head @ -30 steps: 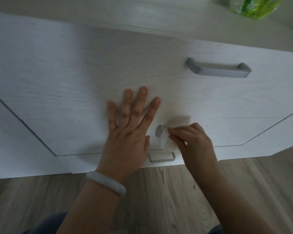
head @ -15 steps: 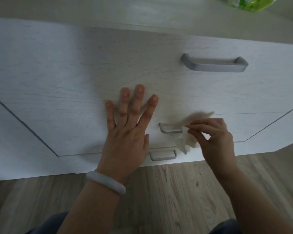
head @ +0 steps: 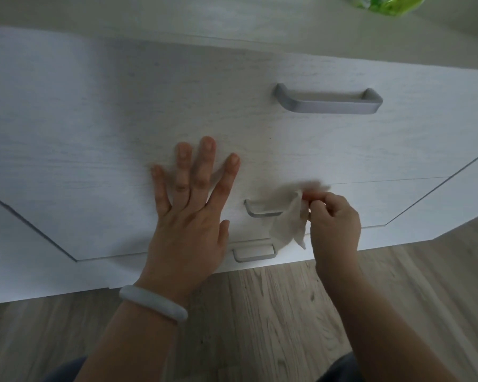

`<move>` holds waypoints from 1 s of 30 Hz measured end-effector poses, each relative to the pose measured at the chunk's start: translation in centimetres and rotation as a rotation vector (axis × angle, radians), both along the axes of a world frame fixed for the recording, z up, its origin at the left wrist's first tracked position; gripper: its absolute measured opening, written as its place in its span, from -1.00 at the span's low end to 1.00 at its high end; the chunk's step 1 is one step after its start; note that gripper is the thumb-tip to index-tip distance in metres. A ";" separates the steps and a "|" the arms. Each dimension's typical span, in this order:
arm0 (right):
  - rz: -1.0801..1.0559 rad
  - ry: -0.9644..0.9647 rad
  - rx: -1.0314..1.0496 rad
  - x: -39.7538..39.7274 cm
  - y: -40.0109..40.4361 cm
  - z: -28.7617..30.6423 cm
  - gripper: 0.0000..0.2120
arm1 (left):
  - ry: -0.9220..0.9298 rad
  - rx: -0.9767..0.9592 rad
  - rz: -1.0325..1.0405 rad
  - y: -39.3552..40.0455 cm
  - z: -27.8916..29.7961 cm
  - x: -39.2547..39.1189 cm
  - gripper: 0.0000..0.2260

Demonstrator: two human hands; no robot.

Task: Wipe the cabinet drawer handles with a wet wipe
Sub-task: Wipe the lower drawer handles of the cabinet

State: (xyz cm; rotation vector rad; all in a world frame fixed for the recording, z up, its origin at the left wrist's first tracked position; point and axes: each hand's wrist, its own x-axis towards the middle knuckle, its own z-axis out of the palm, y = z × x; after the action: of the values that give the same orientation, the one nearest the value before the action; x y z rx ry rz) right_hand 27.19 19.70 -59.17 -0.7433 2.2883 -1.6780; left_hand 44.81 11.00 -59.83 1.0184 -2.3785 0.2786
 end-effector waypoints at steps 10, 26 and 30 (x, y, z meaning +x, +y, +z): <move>0.016 0.117 0.156 0.2 -0.5 -0.5 -0.88 | 0.006 -0.007 0.000 0.1 0.0 0.0 -0.09; 0.075 0.112 0.195 0.8 1.2 0.4 -0.88 | 0.008 -0.004 0.003 0.0 -0.1 -0.1 -0.10; 0.104 0.032 0.219 0.4 1.7 0.9 -0.85 | 0.008 -0.011 0.002 0.0 -0.2 -0.1 -0.09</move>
State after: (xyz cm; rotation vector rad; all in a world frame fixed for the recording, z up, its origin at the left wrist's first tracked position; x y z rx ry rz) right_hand 27.56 21.42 -58.31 -0.8287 2.3612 -1.3536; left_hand 44.71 10.97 -60.02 1.0153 -2.3668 0.2876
